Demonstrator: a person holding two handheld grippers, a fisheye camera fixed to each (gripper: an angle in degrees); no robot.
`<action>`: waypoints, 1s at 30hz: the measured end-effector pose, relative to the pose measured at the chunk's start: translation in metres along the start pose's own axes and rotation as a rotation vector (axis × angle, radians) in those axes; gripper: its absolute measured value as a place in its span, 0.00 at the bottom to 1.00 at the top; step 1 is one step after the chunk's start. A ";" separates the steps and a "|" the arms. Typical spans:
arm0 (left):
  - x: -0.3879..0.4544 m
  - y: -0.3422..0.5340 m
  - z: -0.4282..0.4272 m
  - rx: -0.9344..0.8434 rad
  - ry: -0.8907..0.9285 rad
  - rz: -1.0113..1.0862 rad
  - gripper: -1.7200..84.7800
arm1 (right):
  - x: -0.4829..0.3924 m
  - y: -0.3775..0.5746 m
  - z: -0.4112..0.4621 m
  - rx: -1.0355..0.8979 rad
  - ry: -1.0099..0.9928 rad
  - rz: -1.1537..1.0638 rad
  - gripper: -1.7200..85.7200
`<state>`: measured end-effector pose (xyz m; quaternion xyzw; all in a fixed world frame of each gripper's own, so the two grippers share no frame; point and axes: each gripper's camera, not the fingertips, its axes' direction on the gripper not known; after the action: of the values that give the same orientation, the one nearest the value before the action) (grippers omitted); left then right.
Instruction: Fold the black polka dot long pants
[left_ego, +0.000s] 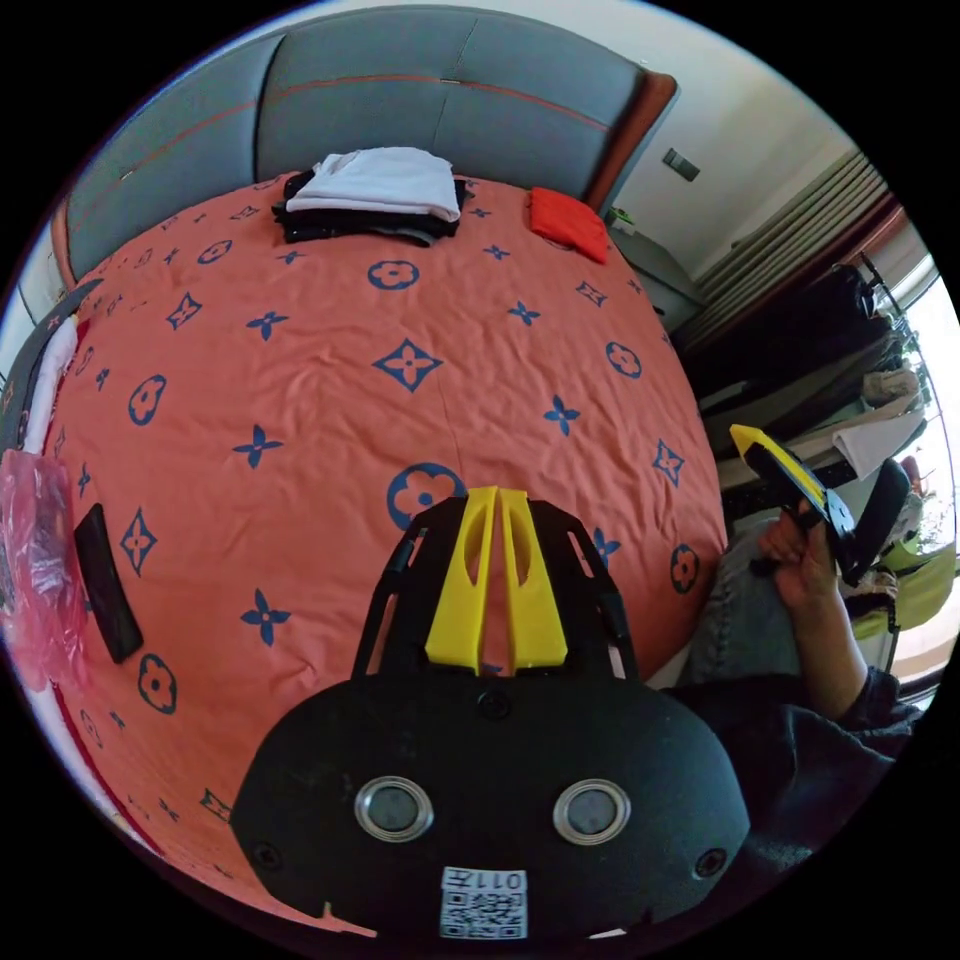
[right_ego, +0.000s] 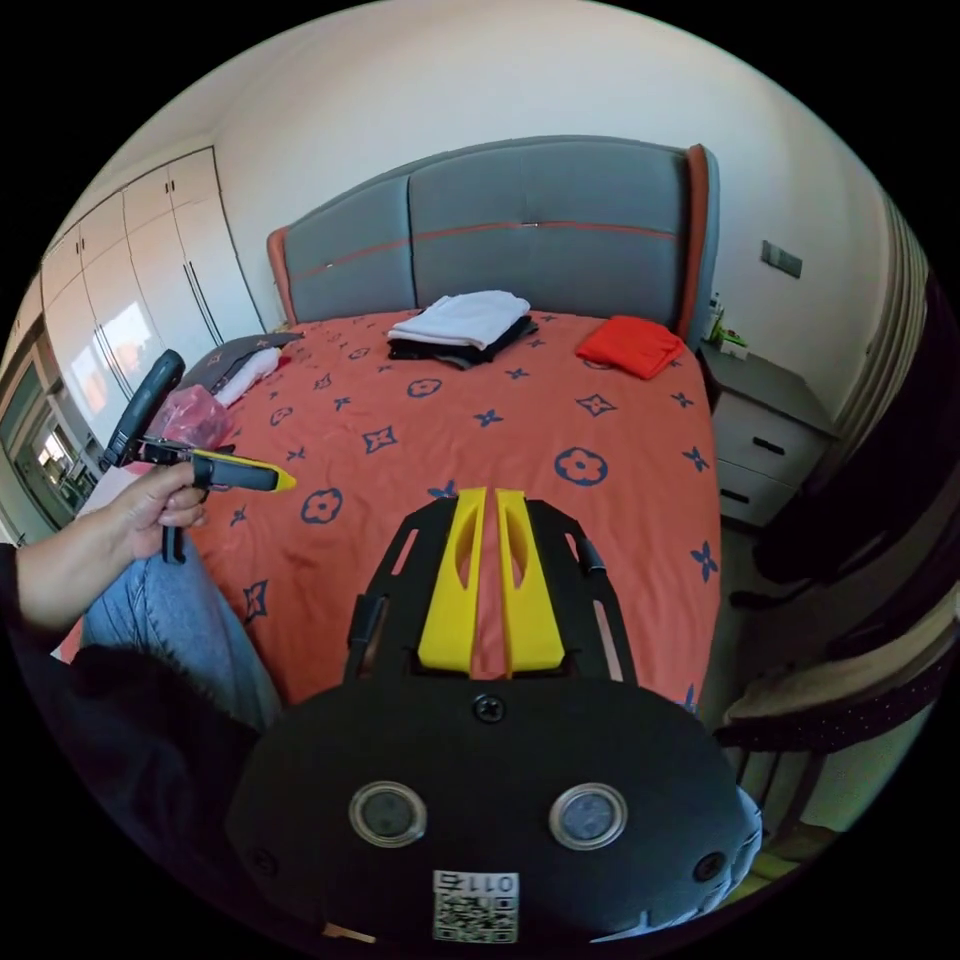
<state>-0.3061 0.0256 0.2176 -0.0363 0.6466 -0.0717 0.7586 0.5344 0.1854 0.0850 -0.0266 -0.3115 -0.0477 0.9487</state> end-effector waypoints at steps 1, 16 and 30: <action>-0.001 0.003 0.000 0.013 0.002 -0.002 0.02 | 0.002 0.003 -0.007 0.009 0.004 -0.006 0.05; 0.052 0.045 0.017 0.128 -0.006 0.272 0.13 | 0.154 0.093 -0.286 0.139 0.490 0.232 0.13; 0.105 0.057 0.053 0.053 -0.183 0.238 0.06 | 0.386 0.079 -0.548 0.243 0.946 0.692 0.12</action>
<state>-0.2338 0.0635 0.1153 0.0542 0.5723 0.0053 0.8182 1.1741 0.1911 -0.1283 0.0064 0.1682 0.2932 0.9411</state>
